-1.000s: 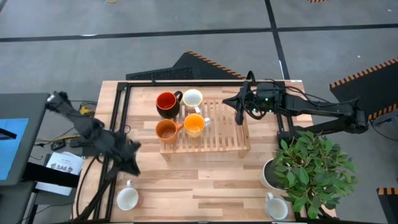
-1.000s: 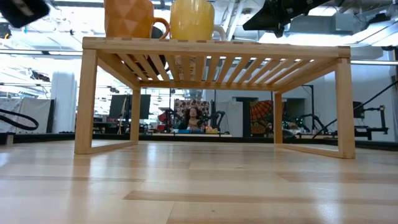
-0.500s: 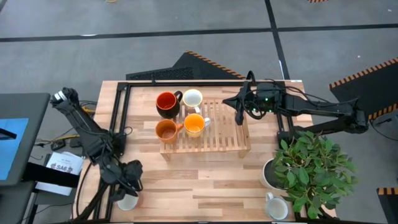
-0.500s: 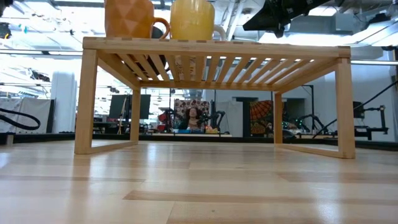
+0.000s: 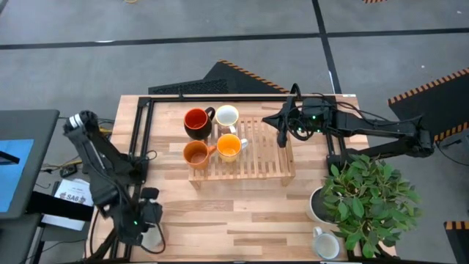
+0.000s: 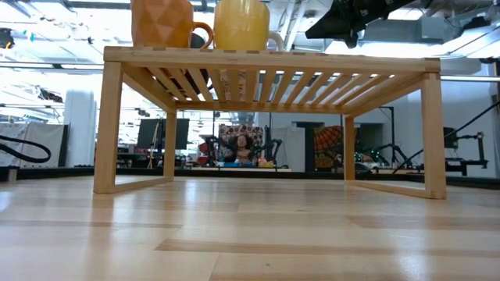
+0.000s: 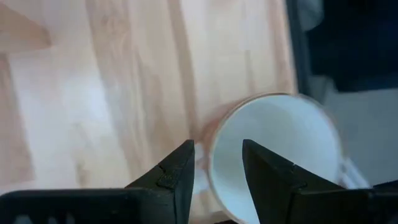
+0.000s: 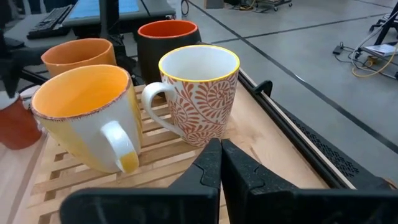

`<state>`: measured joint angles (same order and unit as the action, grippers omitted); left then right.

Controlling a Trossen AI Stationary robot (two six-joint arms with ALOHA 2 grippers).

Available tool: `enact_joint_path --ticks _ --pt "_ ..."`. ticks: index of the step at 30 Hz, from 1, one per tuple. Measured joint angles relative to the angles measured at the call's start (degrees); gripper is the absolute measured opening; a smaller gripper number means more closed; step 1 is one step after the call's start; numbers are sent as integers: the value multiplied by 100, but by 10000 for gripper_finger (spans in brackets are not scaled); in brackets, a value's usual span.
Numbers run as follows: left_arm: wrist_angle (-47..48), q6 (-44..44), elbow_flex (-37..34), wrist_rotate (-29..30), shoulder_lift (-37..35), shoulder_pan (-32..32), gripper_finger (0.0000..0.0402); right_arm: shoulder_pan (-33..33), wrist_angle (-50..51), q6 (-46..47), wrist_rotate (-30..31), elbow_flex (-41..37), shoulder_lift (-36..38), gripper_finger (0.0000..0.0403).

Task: Place coffee mugs
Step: Put the red mug on the shelf

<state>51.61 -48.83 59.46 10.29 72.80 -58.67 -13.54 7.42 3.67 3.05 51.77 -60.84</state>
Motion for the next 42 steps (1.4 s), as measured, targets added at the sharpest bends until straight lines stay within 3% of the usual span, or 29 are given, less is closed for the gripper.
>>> enact_joint_path --ticks 8,15,24,29,42 --pt "311 527 293 258 499 -51 119 0 -4 56 2 0 0 25" --pt "524 359 297 -204 611 -60 119 -11 -4 39 3 0 0 29" --pt "458 213 287 30 611 -62 119 -11 -4 39 2 0 0 26" --pt "55 123 32 -302 605 -58 119 -11 -2 19 2 0 0 29" --pt "-158 115 -494 -390 607 -45 119 -11 0 20 2 0 0 29"
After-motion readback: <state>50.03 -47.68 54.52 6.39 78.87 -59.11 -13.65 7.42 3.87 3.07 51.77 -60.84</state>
